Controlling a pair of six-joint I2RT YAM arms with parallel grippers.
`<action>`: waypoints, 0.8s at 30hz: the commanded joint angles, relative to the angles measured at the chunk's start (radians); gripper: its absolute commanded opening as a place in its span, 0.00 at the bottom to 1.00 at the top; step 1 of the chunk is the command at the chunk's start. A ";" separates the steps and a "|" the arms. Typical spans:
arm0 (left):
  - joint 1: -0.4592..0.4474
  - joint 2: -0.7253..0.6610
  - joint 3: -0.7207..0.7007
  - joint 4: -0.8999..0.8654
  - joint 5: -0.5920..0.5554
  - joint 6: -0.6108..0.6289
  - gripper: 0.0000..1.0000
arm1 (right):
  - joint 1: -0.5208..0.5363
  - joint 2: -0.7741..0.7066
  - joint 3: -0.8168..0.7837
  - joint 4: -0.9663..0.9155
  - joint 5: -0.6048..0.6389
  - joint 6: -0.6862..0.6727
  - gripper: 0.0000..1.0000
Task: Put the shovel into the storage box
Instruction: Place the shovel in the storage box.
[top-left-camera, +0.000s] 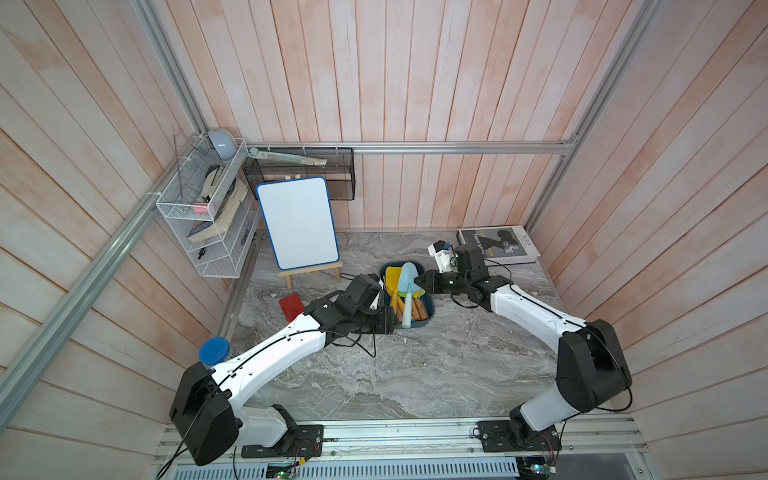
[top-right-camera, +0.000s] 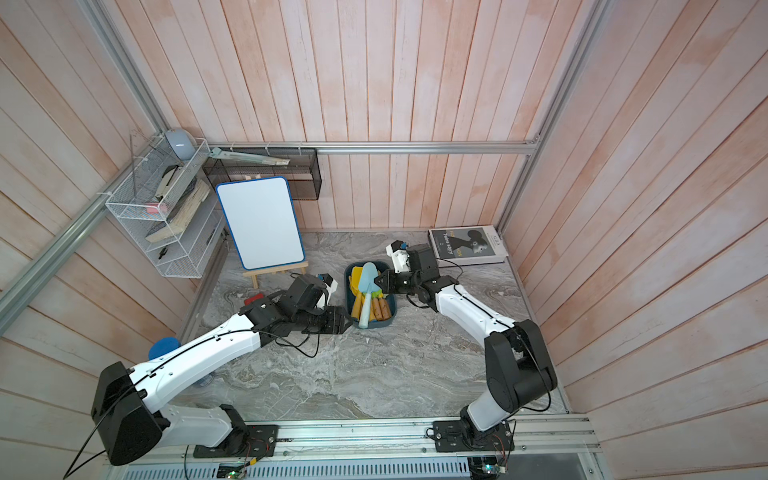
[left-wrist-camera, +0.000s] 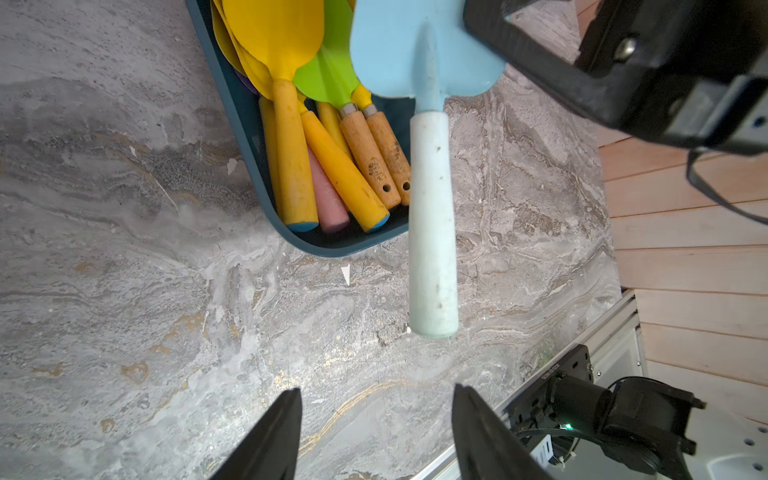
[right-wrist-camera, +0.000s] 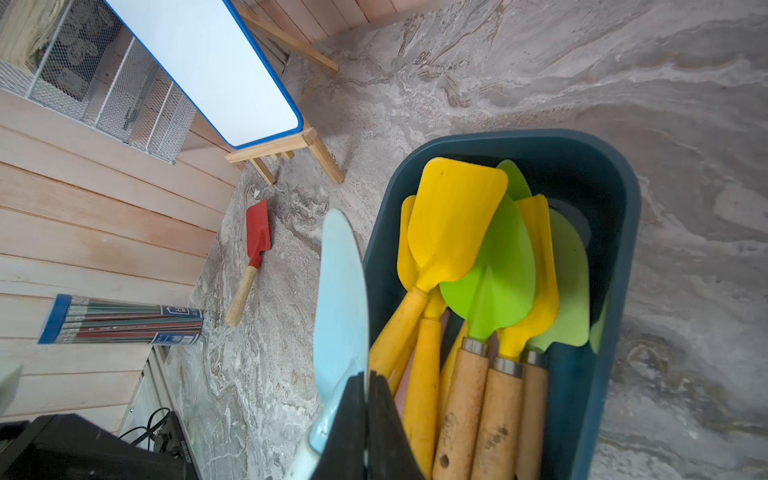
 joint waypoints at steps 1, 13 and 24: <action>-0.003 -0.024 -0.028 0.040 0.009 0.016 0.63 | -0.014 0.054 0.087 -0.067 -0.098 -0.149 0.00; -0.003 -0.055 -0.059 0.070 -0.005 0.020 0.63 | -0.095 0.292 0.307 -0.224 -0.163 -0.390 0.00; -0.003 -0.071 -0.056 0.058 -0.038 0.026 0.63 | -0.100 0.425 0.369 -0.183 -0.171 -0.364 0.00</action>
